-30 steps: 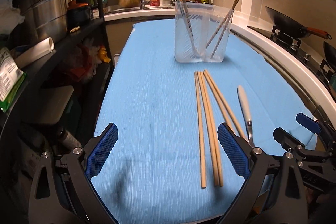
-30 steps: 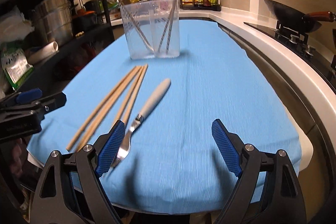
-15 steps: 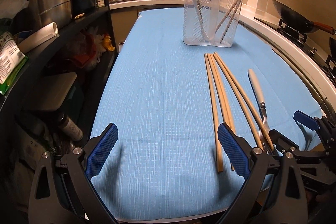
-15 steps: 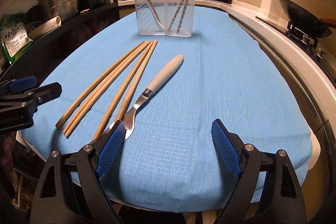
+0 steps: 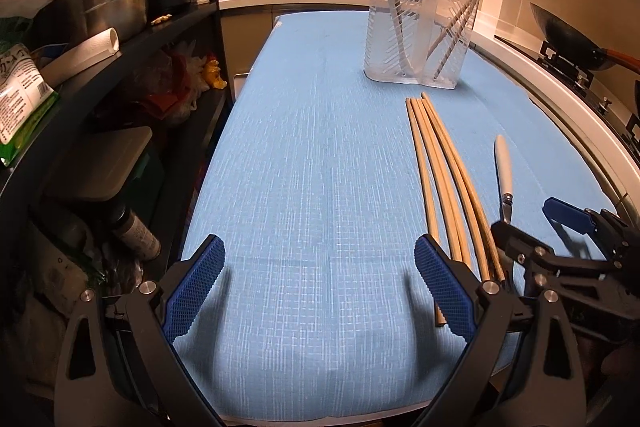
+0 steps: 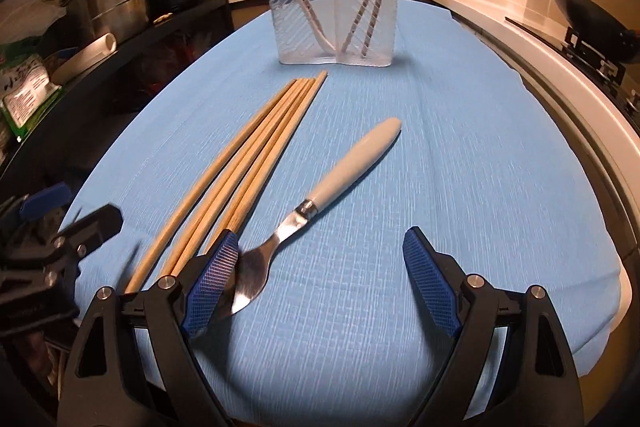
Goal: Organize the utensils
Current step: 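Move the right gripper to the white-handled fork and grasp its neck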
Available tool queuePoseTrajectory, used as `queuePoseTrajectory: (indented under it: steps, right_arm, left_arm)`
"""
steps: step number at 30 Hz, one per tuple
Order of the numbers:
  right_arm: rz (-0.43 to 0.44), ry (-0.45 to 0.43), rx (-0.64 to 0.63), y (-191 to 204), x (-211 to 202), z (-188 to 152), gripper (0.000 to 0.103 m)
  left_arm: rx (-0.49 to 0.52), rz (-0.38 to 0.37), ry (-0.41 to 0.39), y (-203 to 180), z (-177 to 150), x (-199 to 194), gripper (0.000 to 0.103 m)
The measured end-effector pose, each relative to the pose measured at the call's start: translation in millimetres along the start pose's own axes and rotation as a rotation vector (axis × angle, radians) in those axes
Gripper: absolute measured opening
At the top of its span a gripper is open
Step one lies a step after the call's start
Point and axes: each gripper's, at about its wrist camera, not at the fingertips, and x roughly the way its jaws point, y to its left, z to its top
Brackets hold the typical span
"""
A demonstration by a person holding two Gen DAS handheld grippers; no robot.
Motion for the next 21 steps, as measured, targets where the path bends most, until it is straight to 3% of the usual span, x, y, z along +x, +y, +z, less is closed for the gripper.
queuePoseTrajectory:
  steps: [6,16,21]
  right_arm:
    - [-0.037,0.003,-0.05,-7.1,0.3,1.4,0.082]
    - [-0.147,0.006,-0.001,-75.1,-6.3,4.9,0.083]
    - [-0.108,0.009,0.057,-88.1,-15.5,-8.7,0.084]
  left_arm:
    - [-0.005,-0.008,-0.001,0.8,1.1,0.9,0.093]
    - [0.015,-0.032,0.008,-10.0,1.2,6.0,0.093]
    - [0.035,-0.037,0.017,-17.1,-0.7,8.4,0.093]
